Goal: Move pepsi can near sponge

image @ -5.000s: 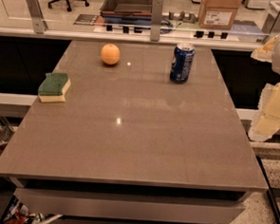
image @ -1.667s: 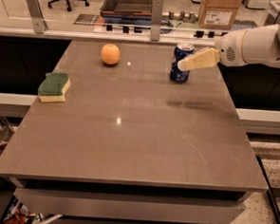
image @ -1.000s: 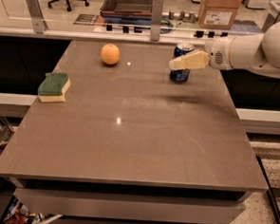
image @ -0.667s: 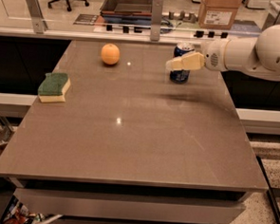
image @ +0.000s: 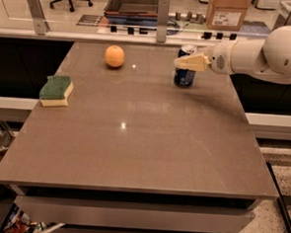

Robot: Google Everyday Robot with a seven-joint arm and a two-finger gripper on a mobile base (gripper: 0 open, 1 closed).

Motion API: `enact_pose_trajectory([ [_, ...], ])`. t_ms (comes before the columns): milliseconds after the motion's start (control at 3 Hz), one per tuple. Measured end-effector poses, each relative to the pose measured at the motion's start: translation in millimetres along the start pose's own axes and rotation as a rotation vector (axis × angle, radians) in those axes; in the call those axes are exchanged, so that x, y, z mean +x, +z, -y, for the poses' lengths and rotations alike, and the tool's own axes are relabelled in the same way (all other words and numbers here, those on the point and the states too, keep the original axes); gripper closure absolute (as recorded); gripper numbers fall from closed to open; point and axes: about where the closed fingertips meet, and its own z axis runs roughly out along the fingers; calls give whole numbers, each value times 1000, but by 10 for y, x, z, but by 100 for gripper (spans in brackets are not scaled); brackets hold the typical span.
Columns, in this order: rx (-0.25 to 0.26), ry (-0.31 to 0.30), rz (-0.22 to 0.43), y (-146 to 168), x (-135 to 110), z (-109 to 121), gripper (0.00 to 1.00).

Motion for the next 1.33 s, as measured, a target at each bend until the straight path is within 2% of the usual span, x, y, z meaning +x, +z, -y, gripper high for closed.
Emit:
enact_pose_trajectory([
  [667, -9, 0, -2, 50, 4, -34, 86],
  [1000, -13, 0, -2, 74, 6, -50, 100],
  [1333, -37, -5, 7, 55, -49, -106, 100],
])
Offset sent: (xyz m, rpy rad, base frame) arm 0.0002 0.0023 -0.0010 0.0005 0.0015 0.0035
